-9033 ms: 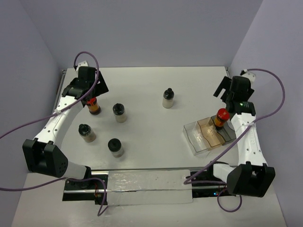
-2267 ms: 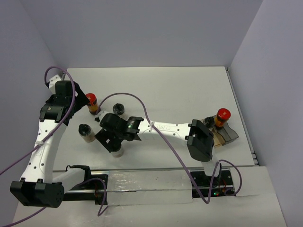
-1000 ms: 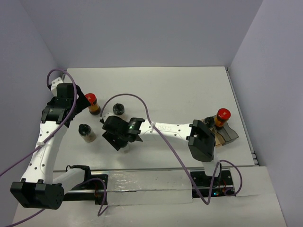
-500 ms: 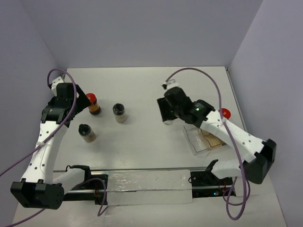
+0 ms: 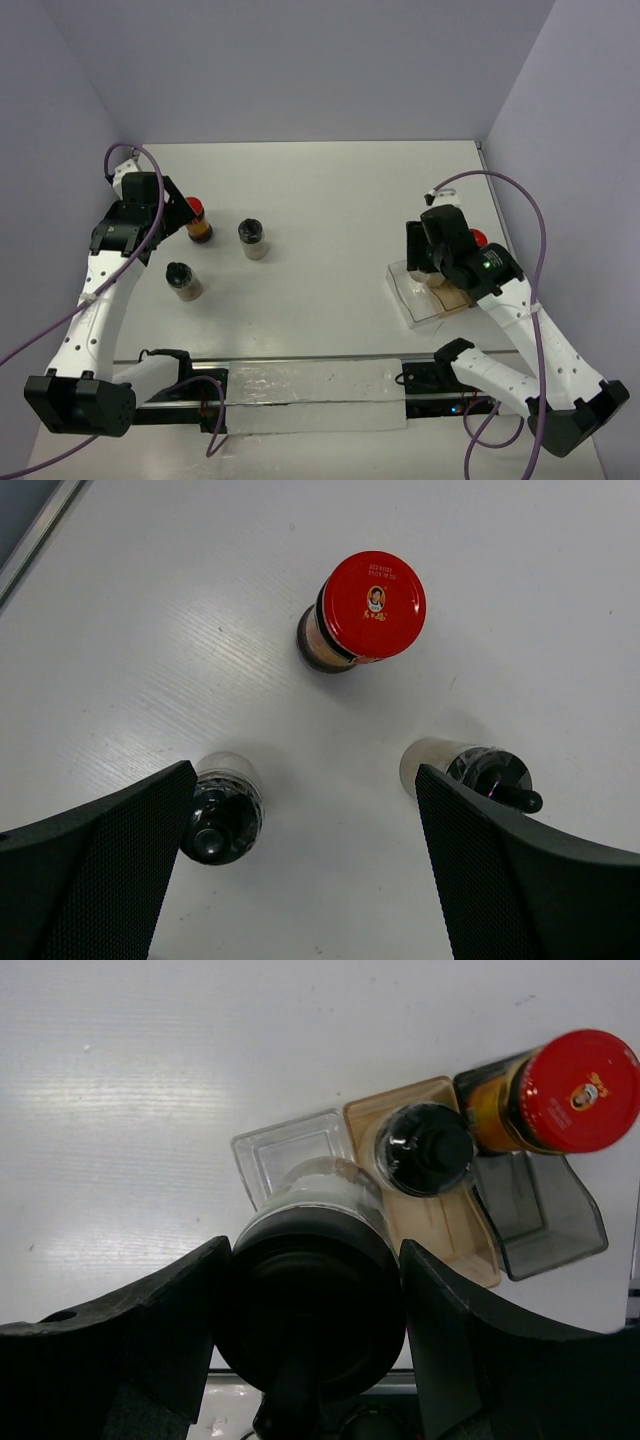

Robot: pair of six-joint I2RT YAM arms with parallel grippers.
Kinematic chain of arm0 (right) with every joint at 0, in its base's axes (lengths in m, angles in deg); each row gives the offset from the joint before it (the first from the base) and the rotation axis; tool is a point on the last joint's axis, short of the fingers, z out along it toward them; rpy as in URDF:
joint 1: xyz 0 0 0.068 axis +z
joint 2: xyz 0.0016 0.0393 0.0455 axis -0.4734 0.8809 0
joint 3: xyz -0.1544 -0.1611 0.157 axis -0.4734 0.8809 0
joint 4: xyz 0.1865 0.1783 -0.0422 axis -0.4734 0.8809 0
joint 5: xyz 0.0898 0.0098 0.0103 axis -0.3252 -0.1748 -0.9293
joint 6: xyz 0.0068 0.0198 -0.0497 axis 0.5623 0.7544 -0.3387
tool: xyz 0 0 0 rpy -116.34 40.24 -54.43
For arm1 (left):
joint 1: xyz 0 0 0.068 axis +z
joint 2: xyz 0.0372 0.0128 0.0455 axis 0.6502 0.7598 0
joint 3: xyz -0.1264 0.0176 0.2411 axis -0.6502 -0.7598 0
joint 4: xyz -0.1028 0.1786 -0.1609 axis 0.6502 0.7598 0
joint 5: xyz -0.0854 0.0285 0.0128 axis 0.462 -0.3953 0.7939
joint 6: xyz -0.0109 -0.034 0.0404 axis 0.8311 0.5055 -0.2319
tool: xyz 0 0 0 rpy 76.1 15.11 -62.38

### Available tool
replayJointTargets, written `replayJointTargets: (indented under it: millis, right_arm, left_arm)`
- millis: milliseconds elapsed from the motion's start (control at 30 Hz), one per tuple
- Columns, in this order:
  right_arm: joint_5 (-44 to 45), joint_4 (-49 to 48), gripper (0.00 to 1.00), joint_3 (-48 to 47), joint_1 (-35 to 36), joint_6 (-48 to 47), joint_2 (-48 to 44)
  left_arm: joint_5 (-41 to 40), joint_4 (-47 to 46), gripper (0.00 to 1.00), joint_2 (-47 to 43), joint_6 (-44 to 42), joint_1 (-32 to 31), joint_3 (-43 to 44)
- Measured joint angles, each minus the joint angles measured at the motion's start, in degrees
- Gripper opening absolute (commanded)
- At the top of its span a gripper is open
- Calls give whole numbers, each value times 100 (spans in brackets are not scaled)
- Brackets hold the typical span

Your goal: Organize the condiment bottles

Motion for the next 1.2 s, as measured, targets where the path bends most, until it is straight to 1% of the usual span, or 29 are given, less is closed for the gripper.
replayJointTargets:
  millis: [167,533,833,1067,1200]
  right_arm:
    - [11,142,35,249,-366,-1,-337]
    - [226,568,35,703,-910,-1,-1072]
    - [253,651,36,835,-1184,-1,-1089]
    - [345,629,37,924,-1230,-1,-1086]
    - [462,545,37,1117,-1248,-1,-1260]
  left_arm:
    - [40,-38,100,89,-2,0,-4]
    - [84,-113,99,268,-11,0,-30]
    - [150,-210,99,343,-39,0,-28]
    - [154,-212,100,347,-52,0,-28]
    - [155,-225,99,371,-59,0,-28]
